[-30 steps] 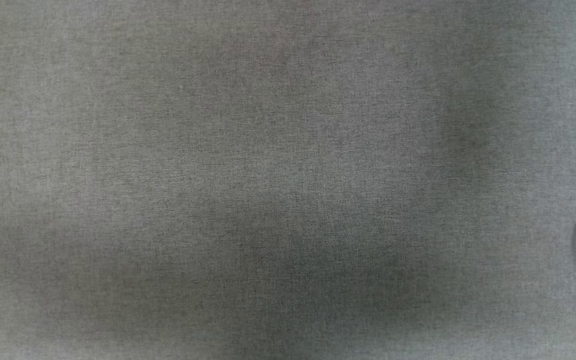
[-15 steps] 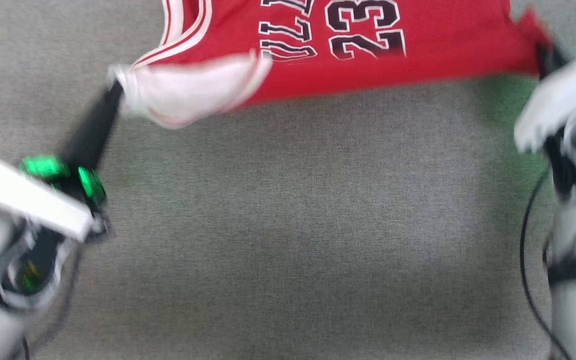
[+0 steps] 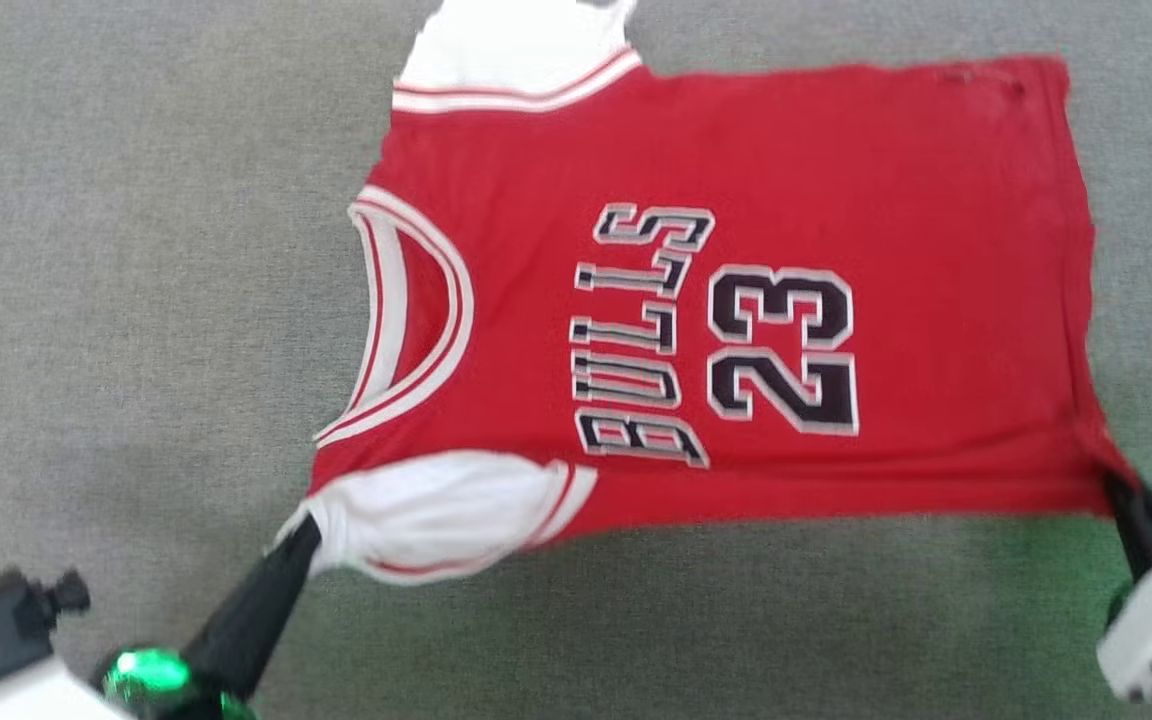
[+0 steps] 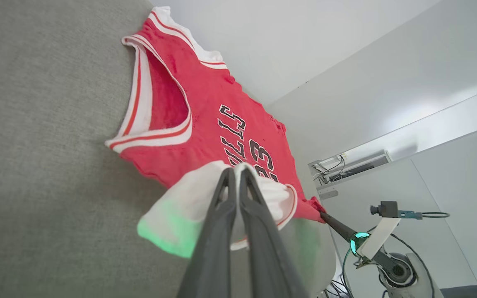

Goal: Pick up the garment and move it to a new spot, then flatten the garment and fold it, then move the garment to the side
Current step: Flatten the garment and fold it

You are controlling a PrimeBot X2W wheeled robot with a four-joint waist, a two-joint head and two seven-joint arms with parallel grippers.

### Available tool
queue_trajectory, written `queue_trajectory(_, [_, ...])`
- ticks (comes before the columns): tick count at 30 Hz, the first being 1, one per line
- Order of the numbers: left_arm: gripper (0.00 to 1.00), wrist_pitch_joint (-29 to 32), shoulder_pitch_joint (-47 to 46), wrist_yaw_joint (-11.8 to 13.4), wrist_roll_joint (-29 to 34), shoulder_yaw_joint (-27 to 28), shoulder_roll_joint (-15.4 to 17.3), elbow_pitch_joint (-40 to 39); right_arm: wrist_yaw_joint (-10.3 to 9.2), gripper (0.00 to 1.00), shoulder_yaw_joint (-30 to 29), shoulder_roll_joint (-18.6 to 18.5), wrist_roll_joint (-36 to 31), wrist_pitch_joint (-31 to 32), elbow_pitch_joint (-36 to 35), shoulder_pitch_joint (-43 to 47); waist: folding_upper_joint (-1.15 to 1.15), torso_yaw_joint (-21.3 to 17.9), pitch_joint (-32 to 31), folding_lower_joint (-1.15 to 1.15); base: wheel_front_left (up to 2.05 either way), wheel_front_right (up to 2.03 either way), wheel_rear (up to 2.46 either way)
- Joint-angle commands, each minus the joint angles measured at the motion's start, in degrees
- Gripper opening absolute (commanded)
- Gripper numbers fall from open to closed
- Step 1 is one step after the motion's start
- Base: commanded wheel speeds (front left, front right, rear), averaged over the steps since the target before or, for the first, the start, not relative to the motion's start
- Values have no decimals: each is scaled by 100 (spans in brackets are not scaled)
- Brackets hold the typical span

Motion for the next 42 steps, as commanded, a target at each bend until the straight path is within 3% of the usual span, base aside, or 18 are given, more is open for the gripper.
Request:
queue_trajectory(1, [0, -30, 201, 15, 80, 89, 13, -168, -31, 0, -52, 33, 96, 42, -208, 242, 0, -25, -14, 0, 0, 0, 0])
queue_trajectory(6, [0, -30, 95, 15, 265, 172, 188, -463, -31, 0, -110, 106, 264, 11, -517, 426, 0, -108, -24, 0, 0, 0, 0])
queue_trajectory(11, [0, -27, -707, 15, 151, -146, 614, -489, -30, 0, 47, 120, 165, 31, -331, -232, 0, -331, 126, 0, 0, 0, 0])
queue_trajectory(19, [0, 214, -2186, 15, -322, -374, 961, 28, -30, 0, 213, 140, -38, -141, 235, -1325, 0, -580, 531, 0, 0, 0, 0])
queue_trajectory(26, [0, 616, -2977, 15, -616, -593, 976, 867, -31, 0, 337, 141, 14, -524, 967, -1847, 0, -726, 901, 0, 0, 0, 0])
queue_trajectory(35, [0, 506, -3274, 16, -455, -907, 878, 1820, -31, 0, 473, 141, 23, -1204, 1730, -2109, 0, -793, 970, 0, 0, 0, 0])
queue_trajectory(36, [22, 474, -3301, 16, -382, -979, 896, 1908, -31, 0, 483, 140, -6, -1260, 1794, -2115, 0, -790, 940, 0, 0, 0, 0])
queue_trajectory(37, [38, 459, -3342, 16, -242, -1101, 945, 1976, -31, 0, 490, 141, -44, -1311, 1842, -2123, 0, -788, 905, 0, 0, 0, 0])
queue_trajectory(38, [59, 410, -3374, 16, -92, -1235, 980, 2048, -31, 25, 496, 141, -85, -1356, 1879, -2128, 0, -782, 863, 0, 0, 0, 0])
queue_trajectory(39, [100, 363, -3404, 16, -33, -1354, 1004, 2086, -31, 49, 499, 141, -114, -1391, 1923, -2134, 0, -781, 813, 0, 0, 0, 0])
queue_trajectory(40, [100, 296, -3468, 16, 59, -1449, 1048, 2132, -31, 100, 485, 139, -162, -1443, 1961, -2139, 0, -777, 763, 0, 0, 0, 0])
queue_trajectory(42, [100, 170, -3567, 16, 201, -1606, 1160, 2210, -31, 100, 464, 140, -217, -1529, 2004, -2160, 0, -766, 654, 0, 0, 0, 0])
